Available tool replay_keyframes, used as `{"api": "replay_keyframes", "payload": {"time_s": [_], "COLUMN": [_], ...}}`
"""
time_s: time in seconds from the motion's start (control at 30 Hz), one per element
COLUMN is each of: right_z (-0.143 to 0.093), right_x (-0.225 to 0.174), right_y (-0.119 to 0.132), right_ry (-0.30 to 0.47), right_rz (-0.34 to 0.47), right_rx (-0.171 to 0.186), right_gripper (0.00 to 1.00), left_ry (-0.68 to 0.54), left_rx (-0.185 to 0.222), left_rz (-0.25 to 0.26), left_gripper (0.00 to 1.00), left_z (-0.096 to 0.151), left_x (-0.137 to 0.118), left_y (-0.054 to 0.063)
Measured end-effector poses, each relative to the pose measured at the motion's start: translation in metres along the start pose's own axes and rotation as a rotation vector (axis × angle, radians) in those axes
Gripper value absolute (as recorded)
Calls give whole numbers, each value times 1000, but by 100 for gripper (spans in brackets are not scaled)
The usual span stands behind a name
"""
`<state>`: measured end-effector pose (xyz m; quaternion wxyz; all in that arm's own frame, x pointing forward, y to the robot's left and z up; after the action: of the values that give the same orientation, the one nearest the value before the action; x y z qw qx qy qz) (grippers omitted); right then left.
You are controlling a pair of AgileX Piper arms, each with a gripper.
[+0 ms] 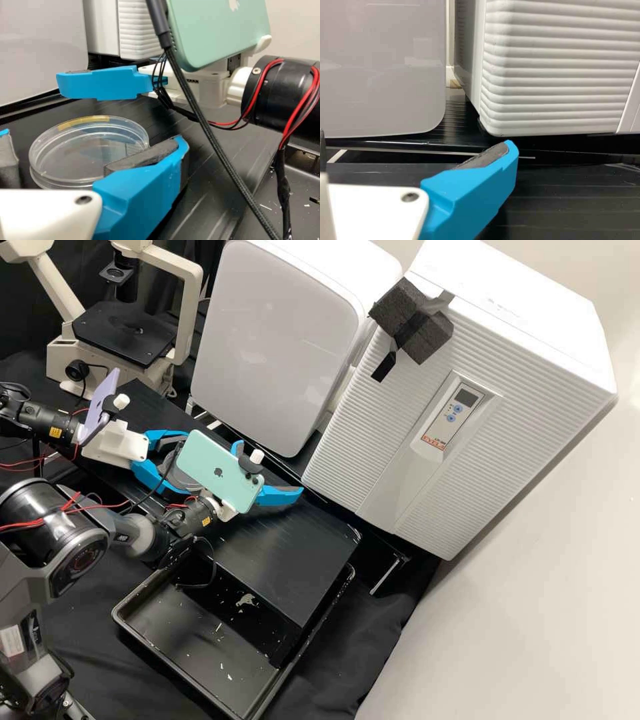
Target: Place the petri dish on the microscope
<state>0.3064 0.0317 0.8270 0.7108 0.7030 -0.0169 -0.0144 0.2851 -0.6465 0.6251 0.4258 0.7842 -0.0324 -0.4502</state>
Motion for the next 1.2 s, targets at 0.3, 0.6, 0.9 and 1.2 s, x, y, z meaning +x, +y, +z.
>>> {"api": "replay_keyframes", "payload": {"time_s": [0.3, 0.6, 0.9, 1.2], "right_z": [0, 0, 0, 0], "right_x": [0, 0, 0, 0], "right_y": [0, 0, 0, 0], "right_ry": [0, 0, 0, 0], "right_rz": [0, 0, 0, 0], "right_rx": [0, 0, 0, 0], "right_gripper": [100, 100, 100, 100], "left_ry": [2, 3, 4, 77], "left_rx": [-8, -9, -14, -35], "left_rz": [5, 7, 15, 48], "left_gripper": [0, 0, 0, 0], "left_z": [-4, -5, -9, -27], "left_x": [0, 0, -4, -37], "left_y": [-3, -2, -5, 5]}}
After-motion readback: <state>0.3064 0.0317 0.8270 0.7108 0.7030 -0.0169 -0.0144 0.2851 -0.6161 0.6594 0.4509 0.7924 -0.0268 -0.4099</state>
